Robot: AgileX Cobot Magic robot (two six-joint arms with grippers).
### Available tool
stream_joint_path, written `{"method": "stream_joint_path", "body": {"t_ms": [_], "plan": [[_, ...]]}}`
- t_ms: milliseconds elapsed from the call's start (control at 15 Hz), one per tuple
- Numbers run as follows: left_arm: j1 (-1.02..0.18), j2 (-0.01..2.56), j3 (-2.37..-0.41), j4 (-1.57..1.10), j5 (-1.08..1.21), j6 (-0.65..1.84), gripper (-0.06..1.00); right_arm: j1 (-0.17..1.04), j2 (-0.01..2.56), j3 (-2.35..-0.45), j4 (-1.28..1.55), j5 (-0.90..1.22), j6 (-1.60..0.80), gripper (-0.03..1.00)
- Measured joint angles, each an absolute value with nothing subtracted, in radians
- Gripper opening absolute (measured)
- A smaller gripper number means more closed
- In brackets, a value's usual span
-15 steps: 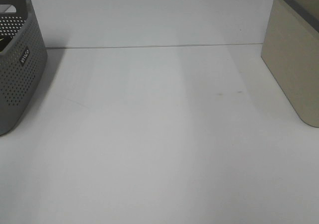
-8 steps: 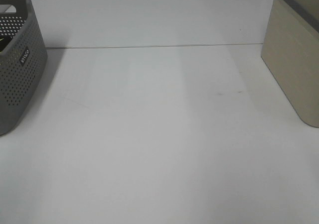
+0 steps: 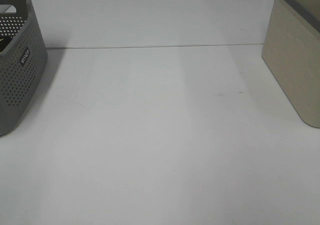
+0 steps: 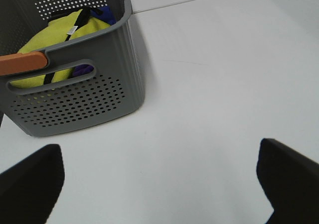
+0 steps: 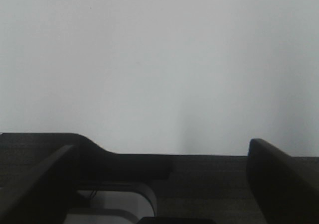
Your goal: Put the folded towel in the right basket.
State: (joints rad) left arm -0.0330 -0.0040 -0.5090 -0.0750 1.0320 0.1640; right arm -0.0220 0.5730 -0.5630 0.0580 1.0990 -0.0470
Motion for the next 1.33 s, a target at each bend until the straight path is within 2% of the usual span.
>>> {"method": "stream_joint_path", "body": {"t_ms": [600,1333], "plan": [[-0.033,-0.004,-0.509,-0.075,1.032,0.164,0.99,-0.022,0.010,-0.507,0.030,1.060,-0.047,0.84],[-0.033,-0.004,-0.509,-0.075,1.032,0.164,0.99,-0.022,-0.004,-0.504,0.026,1.061,-0.046,0.84]]}}
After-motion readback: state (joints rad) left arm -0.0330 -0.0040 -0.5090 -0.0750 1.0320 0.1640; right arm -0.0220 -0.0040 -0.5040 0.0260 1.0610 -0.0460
